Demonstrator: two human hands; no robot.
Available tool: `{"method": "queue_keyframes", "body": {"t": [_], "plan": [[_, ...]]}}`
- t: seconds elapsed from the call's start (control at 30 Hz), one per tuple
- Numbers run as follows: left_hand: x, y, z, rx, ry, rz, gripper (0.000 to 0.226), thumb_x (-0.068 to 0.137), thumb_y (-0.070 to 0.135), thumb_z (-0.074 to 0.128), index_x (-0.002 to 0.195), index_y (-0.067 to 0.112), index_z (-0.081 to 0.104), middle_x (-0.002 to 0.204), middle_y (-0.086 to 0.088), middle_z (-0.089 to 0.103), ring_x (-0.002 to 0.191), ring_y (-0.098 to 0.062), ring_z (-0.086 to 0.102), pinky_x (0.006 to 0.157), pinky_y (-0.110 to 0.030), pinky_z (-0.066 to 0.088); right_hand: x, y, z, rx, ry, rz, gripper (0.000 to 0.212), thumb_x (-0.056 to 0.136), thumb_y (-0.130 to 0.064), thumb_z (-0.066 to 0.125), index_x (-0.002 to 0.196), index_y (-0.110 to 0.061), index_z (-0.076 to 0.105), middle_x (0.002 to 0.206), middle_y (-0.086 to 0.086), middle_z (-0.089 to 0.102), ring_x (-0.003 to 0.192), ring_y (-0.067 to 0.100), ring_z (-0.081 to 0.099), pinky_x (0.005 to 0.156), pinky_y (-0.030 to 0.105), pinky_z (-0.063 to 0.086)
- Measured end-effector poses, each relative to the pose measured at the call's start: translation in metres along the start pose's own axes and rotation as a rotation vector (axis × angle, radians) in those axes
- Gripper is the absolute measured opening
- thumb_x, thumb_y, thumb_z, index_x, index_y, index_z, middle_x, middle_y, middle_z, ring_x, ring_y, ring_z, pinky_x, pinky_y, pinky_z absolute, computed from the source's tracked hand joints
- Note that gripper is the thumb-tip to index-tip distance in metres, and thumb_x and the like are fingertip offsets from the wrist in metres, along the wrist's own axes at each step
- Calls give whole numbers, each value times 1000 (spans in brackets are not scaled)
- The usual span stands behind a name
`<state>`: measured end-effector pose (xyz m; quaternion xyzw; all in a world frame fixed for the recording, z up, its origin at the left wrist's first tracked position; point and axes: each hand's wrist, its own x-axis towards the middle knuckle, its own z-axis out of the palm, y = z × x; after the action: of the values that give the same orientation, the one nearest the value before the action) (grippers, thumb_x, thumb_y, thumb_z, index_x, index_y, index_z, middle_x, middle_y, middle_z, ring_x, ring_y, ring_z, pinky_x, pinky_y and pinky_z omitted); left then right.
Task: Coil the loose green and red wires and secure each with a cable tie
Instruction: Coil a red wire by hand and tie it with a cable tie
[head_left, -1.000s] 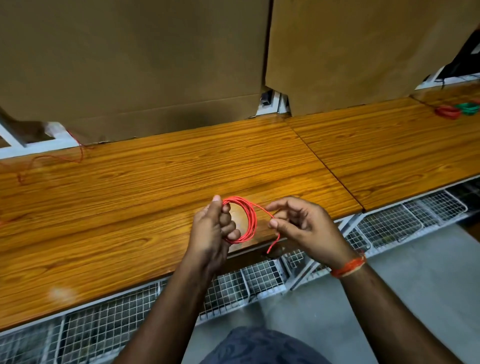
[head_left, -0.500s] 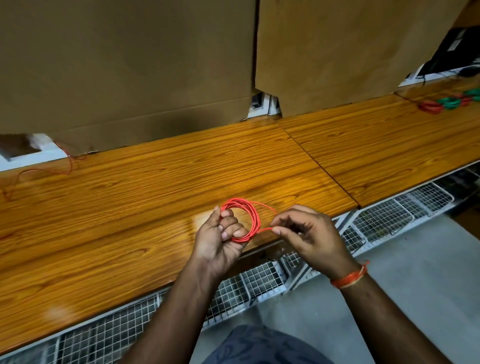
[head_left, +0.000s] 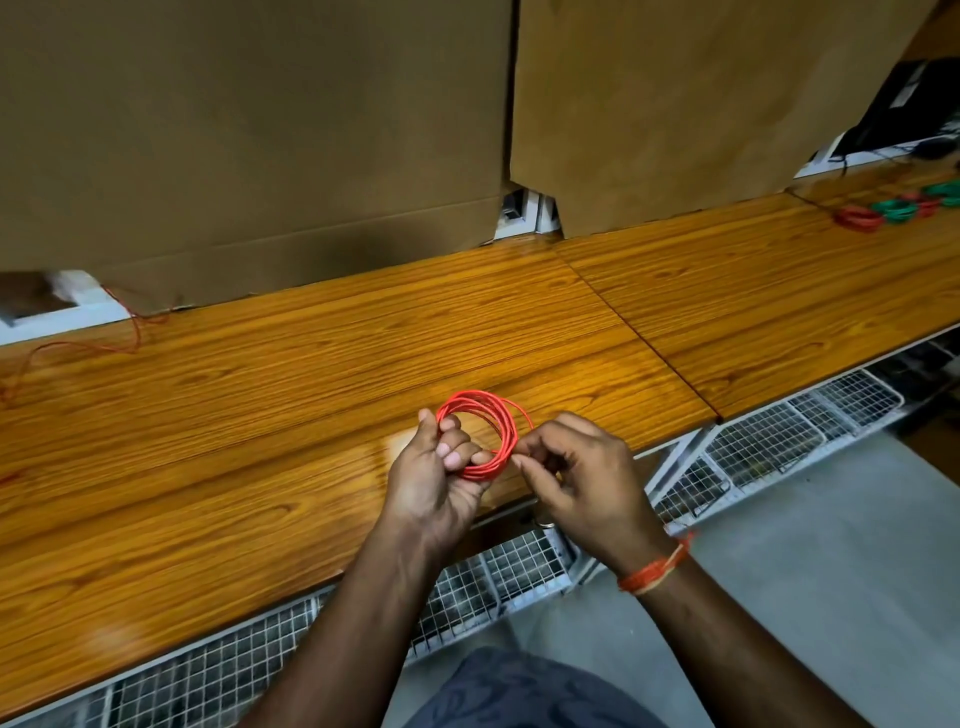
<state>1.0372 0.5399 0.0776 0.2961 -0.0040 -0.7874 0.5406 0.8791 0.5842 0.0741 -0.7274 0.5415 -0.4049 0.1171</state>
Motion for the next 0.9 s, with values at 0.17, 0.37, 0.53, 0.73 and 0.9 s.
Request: {"method": "queue_keyframes", "body": {"t": [0.17, 0.37, 0.53, 0.73, 0.9], "plan": [[-2, -3, 3, -29, -46, 18, 45, 109, 42, 34, 76, 15, 47, 46, 8, 36, 36, -4, 37, 43, -19, 44, -1, 4, 1, 228, -27, 145, 5, 93, -18, 70, 92, -21, 74, 84, -10, 68, 79, 9, 64, 67, 26, 53], [1, -7, 2, 104, -47, 94, 41, 107, 44, 38, 83, 14, 50, 50, 7, 38, 41, -5, 38, 46, -21, 45, -5, 1, 0, 458, -20, 322, 35, 91, -58, 61, 96, -25, 73, 86, -2, 73, 83, 20, 70, 74, 53, 58], [1, -12, 4, 161, -82, 127, 37, 107, 43, 40, 86, 13, 50, 53, 5, 36, 43, -6, 38, 50, -23, 45, -7, -3, 10, 350, 110, 384, 23, 93, -47, 68, 91, -24, 70, 79, -5, 70, 74, 7, 67, 63, 32, 57], [0, -20, 6, 281, -117, 207, 38, 108, 41, 38, 84, 14, 47, 54, 6, 35, 43, -5, 35, 49, -23, 45, -6, -8, 5, 241, 92, 362, 26, 100, -29, 64, 122, -21, 51, 72, 0, 65, 60, 9, 60, 53, 28, 49], [-5, -26, 8, 365, -122, 244, 38, 108, 41, 38, 84, 14, 48, 54, 6, 35, 44, -5, 36, 51, -22, 45, -11, -7, -1, 122, 41, 388, 35, 102, -32, 60, 133, -18, 56, 83, -7, 70, 70, 2, 65, 59, 21, 52]]}}
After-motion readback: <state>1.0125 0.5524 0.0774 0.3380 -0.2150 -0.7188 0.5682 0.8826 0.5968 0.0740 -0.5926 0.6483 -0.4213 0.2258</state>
